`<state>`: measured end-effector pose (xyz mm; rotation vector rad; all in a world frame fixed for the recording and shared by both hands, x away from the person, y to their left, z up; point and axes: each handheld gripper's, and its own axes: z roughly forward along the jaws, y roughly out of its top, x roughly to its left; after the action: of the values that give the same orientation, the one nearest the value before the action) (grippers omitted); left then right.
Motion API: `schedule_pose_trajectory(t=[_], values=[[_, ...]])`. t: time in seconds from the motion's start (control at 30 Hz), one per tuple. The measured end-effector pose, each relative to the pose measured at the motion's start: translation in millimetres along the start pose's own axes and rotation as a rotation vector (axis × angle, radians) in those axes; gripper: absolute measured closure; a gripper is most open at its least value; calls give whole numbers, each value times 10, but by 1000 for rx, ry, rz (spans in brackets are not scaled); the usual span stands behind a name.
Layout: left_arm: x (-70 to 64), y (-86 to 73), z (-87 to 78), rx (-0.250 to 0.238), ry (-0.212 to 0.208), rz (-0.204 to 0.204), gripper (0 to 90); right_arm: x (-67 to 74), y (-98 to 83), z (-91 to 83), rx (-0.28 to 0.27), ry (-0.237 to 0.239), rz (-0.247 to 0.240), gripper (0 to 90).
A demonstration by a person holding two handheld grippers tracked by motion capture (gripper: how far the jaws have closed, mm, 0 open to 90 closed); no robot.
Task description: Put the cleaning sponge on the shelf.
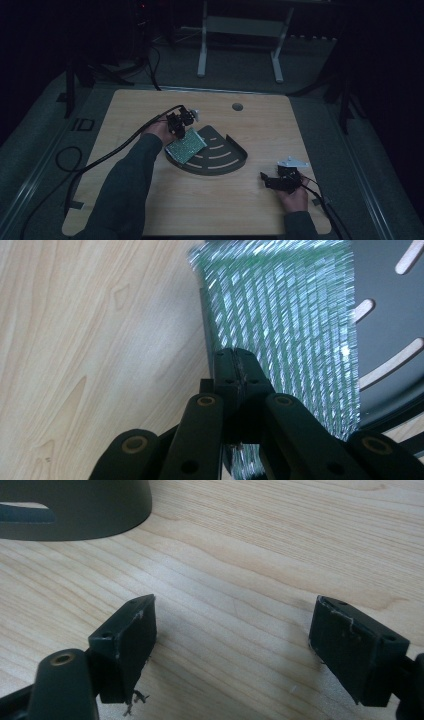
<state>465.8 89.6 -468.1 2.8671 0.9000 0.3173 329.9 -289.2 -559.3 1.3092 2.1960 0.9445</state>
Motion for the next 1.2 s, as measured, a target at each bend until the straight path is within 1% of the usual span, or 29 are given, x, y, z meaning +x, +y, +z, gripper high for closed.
schedule_pose_trajectory(t=[0.2, 0.33, 0.4, 0.43, 0.53, 0.57, 0.6, 0.63, 0.67, 0.73, 0.8, 0.9, 0.93, 0.97, 1.03, 1.2], values=[[19, -7, -12, 0, 2, -8, 900, 0, 0, 0, 0, 0, 1, 186], [30, -17, -35, -15, 2, -13, 888, 0, 0, 0, 0, 0, 1, 186], [35, -30, -61, -30, 1, -19, 842, 0, 0, 0, 0, 0, 0, 186], [41, -34, -74, -37, -1, -21, 798, 0, 0, 0, 0, 0, 1, 186], [69, -68, -141, -85, -29, -51, 729, 1, 0, 0, 0, 0, 1, 186], [69, -68, -141, -85, -29, -51, 710, 1, 0, 0, 0, 0, 1, 186], [69, -68, -141, -85, -29, -51, 710, 1, 0, 0, 0, 0, 1, 186], [114, -135, -207, -148, -65, -96, 710, 1, 0, 0, 0, 0, 1, 186], [129, -164, -230, -160, -61, -108, 663, 0, 0, 0, 1, 0, 0, 186], [154, -234, -270, -193, -56, -129, 641, 0, 0, 0, 0, 0, 0, 186], [195, -323, -305, -240, -72, -167, 622, 0, 0, 0, 0, 0, 0, 187], [251, -460, -350, -287, -63, -216, 594, 0, 0, -1, 1, 0, 0, 186], [263, -501, -366, -299, -55, -225, 593, 1, 0, 0, 0, 0, 1, 187], [269, -545, -379, -324, -52, -239, 588, 0, 0, 0, 0, 0, 0, 186], [281, -632, -404, -371, -54, -273, 588, 0, 0, -1, 1, 0, -1, 187], [273, -839, -421, -456, -33, -334, 566, 1, 0, -1, 1, 0, 0, 186]])
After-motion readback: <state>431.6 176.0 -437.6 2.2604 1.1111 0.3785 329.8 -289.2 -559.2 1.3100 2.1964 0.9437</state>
